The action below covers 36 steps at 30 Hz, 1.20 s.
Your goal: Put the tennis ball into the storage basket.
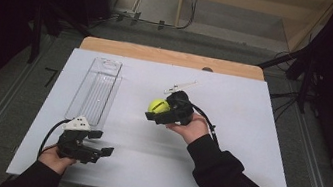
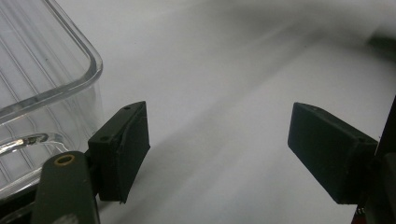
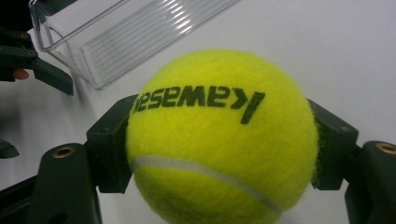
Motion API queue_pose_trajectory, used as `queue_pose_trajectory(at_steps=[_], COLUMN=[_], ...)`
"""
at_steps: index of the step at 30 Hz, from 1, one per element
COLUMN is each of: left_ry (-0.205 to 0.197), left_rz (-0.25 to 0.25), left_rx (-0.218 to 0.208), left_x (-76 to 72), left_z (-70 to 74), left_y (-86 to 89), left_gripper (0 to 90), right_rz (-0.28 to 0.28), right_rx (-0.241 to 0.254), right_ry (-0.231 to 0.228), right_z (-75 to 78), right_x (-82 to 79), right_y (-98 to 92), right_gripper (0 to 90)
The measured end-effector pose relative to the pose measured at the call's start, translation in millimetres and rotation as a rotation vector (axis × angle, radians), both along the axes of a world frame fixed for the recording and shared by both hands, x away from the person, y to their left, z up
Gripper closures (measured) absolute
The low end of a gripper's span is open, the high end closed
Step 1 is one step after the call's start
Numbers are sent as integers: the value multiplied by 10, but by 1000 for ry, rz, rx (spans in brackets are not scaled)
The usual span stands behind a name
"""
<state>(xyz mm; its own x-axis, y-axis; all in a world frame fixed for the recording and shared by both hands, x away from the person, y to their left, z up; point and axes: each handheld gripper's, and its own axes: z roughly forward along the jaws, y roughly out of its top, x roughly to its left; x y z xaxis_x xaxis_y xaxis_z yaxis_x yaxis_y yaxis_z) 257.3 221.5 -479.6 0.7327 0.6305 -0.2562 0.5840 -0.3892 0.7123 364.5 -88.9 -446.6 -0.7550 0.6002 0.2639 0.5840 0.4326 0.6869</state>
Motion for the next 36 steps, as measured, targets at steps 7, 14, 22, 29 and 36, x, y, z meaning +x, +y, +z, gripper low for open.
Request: queue_pose_trajectory(at_steps=[7,14,22,29,36], left_ry=[-1,0,-2,-4,-3], left_rz=[6,10,5,6,5], left_rx=[-1,-1,-4,-1,-2], left_x=[-1,-3,-3,-1,-2], left_z=[-1,1,2,1,0], left_y=[3,15,15,14,13], left_gripper=[211,212,212,212,212], right_rz=[5,22,34,37,38], right_rx=[19,27,24,33,31], right_ry=[5,-11,-6,-4,-1], right_z=[44,114,118,133,159], right_x=[17,26,69,117,177], right_y=[75,193,301,400,460], right_gripper=[231,232,231,231,232])
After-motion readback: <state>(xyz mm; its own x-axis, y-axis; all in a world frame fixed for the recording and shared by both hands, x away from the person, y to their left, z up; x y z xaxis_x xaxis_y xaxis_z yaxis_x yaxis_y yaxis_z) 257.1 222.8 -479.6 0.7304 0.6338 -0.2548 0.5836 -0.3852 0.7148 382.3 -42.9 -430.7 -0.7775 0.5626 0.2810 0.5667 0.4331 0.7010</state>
